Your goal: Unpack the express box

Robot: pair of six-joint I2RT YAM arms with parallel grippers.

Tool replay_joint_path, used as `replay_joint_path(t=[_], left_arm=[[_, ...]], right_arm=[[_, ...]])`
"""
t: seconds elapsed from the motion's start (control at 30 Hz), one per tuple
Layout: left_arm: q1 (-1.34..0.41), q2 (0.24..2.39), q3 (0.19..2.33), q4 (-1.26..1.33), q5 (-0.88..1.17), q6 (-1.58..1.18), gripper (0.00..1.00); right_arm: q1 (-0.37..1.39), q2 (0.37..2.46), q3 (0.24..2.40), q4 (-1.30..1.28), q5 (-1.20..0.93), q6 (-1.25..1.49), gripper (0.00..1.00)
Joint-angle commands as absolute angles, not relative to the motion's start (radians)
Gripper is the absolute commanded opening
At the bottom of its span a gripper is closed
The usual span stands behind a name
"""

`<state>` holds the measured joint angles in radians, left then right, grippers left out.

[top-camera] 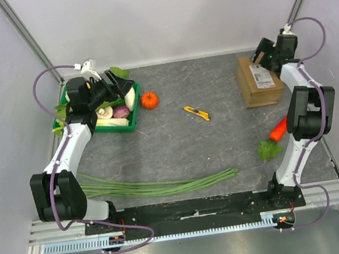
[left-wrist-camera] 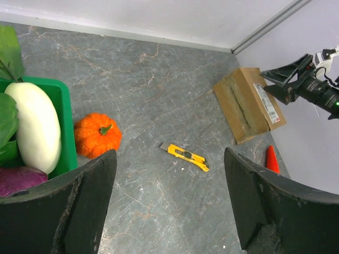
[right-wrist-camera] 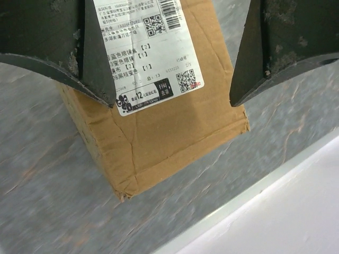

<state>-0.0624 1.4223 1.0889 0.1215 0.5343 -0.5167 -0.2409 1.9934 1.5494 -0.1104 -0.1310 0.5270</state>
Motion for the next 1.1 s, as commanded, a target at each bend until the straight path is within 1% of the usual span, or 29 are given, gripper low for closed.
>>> replay_joint_path(t=[0.0, 0.13, 0.23, 0.33, 0.37, 0.4, 0.43, 0.57, 0.63, 0.73, 0.77, 0.9, 1.07], left_arm=[[-0.061, 1.397, 1.108, 0.140, 0.557, -0.538, 0.87], [-0.063, 1.385, 1.091, 0.140, 0.537, -0.569, 0.86], [-0.063, 1.356, 1.046, 0.169, 0.468, -0.623, 0.86], [-0.063, 1.325, 0.973, 0.253, 0.440, -0.666, 0.92], [-0.063, 1.315, 0.966, 0.244, 0.449, -0.672, 0.97], [-0.060, 1.318, 0.980, 0.226, 0.498, -0.635, 0.98], [-0.072, 1.337, 0.992, 0.297, 0.758, -0.588, 0.98], [-0.123, 1.350, 0.968, 0.313, 0.753, -0.600, 0.99], [-0.144, 1.373, 0.963, 0.317, 0.752, -0.603, 0.99], [-0.190, 1.407, 0.969, 0.307, 0.752, -0.624, 0.99], [-0.215, 1.419, 0.980, 0.296, 0.752, -0.627, 0.98], [-0.270, 1.471, 0.997, 0.264, 0.749, -0.641, 0.94], [-0.333, 1.522, 1.006, 0.262, 0.765, -0.661, 0.91]], right_arm=[[-0.121, 1.931, 1.386, -0.275, -0.135, 0.639, 0.94], [-0.037, 1.806, 1.281, -0.310, -0.016, 0.702, 0.93], [0.040, 1.718, 1.210, -0.318, 0.057, 0.729, 0.92], [0.086, 1.660, 1.207, -0.334, 0.087, 0.718, 0.92], [0.092, 1.649, 1.235, -0.342, 0.090, 0.712, 0.92], [0.092, 1.628, 1.255, -0.351, 0.095, 0.704, 0.92], [0.094, 1.597, 1.317, -0.385, 0.182, 0.671, 0.94], [0.075, 1.582, 1.362, -0.436, 0.273, 0.576, 0.95], [0.058, 1.592, 1.353, -0.445, 0.252, 0.548, 0.95], [0.038, 1.624, 1.336, -0.456, 0.157, 0.489, 0.95], [0.038, 1.634, 1.333, -0.456, 0.094, 0.474, 0.95], [0.038, 1.663, 1.298, -0.457, -0.032, 0.454, 0.94], [0.055, 1.623, 1.160, -0.431, -0.185, 0.489, 0.94]])
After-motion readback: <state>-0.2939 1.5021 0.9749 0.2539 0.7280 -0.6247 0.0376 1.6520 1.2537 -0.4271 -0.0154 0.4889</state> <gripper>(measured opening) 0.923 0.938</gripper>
